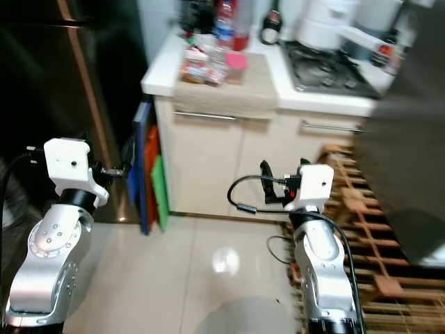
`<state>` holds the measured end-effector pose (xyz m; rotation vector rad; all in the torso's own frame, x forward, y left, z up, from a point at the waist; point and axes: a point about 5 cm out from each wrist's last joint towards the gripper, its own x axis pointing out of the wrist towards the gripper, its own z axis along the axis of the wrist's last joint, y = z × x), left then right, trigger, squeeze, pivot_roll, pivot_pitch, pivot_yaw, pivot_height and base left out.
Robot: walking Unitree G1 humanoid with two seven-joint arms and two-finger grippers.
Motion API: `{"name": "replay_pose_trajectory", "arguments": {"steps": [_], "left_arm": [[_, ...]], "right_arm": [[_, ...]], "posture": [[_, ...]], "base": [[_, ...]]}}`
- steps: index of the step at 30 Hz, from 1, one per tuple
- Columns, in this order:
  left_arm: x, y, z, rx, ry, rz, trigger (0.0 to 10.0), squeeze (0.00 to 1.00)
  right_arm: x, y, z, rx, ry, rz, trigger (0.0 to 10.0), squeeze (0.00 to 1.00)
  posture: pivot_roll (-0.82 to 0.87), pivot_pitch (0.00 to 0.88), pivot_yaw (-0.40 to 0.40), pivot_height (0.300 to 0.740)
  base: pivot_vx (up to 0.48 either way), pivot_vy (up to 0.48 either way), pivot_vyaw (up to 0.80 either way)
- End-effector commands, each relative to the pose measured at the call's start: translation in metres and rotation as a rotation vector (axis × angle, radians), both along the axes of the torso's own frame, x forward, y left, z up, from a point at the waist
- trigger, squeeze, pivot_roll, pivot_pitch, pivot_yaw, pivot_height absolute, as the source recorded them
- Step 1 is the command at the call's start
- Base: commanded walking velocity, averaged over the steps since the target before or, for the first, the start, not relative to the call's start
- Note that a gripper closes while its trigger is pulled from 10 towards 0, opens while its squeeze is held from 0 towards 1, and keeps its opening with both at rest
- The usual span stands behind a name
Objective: Restocking fridge
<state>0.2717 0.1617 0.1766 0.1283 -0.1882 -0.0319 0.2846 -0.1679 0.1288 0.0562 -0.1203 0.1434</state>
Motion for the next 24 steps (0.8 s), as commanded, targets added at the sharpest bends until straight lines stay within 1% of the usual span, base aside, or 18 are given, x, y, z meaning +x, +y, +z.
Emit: {"name": "replay_pose_trajectory", "arguments": {"steps": [1,4,7,8,10,11,12,16,21,24], "left_arm": [[0.003,0.0,-0.001,0.006,0.007,0.011,10.0,0.0],[0.007,-0.007,-0.001,0.006,0.003,-0.014,10.0,0.0],[0.01,-0.008,0.001,0.012,-0.005,-0.027,10.0,0.0],[0.016,-0.008,0.006,0.011,-0.022,-0.033,10.0,0.0],[0.022,-0.008,0.012,0.015,-0.042,-0.056,10.0,0.0],[0.022,-0.008,0.012,0.015,-0.042,-0.056,10.0,0.0],[0.025,-0.009,0.015,0.031,-0.053,-0.08,10.0,0.0],[0.031,-0.007,0.023,0.06,-0.079,-0.093,10.0,0.0],[0.038,-0.007,0.028,0.063,-0.093,-0.111,10.0,0.0],[0.038,-0.009,0.029,0.056,-0.1,-0.114,10.0,0.0]], "right_arm": [[0.003,-0.002,-0.001,-0.003,0.005,-0.01,10.0,0.43],[0.01,0.002,0.004,-0.011,-0.01,-0.005,10.0,0.41],[0.012,0.003,0.006,-0.012,-0.02,-0.003,10.0,0.41],[0.014,0.004,0.006,-0.017,-0.015,-0.01,10.0,0.41],[0.016,0.006,0.007,-0.007,-0.015,-0.009,10.0,0.41],[0.016,0.006,0.007,-0.007,-0.015,-0.009,10.0,0.41],[0.016,0.008,0.007,-0.011,-0.022,-0.003,10.0,0.41],[0.017,0.01,0.009,-0.004,-0.031,-0.004,10.0,0.42],[0.017,0.009,0.01,-0.006,-0.044,-0.031,10.0,0.42],[0.017,0.008,0.011,-0.006,-0.051,-0.04,10.0,0.41]], "posture": [[0.05,0.0,0.006,0.74],[0.05,0.0,0.007,0.74],[0.05,0.0,0.006,0.74],[0.05,0.0,0.004,0.74],[0.05,0.0,0.006,0.74],[0.05,0.0,0.006,0.74],[0.05,0.0,0.006,0.74],[0.05,0.0,0.008,0.74],[0.05,0.0,0.017,0.74],[0.04,0.0,0.02,0.74]], "base": [[0.48,0.0,0.55],[0.48,0.0,0.0],[0.48,0.0,0.0],[0.48,0.0,0.0],[0.48,0.0,-0.79],[0.48,0.0,-0.8],[0.48,0.0,-0.8],[0.48,0.0,-0.8],[0.48,0.0,-0.8],[0.48,0.0,0.0]]}}
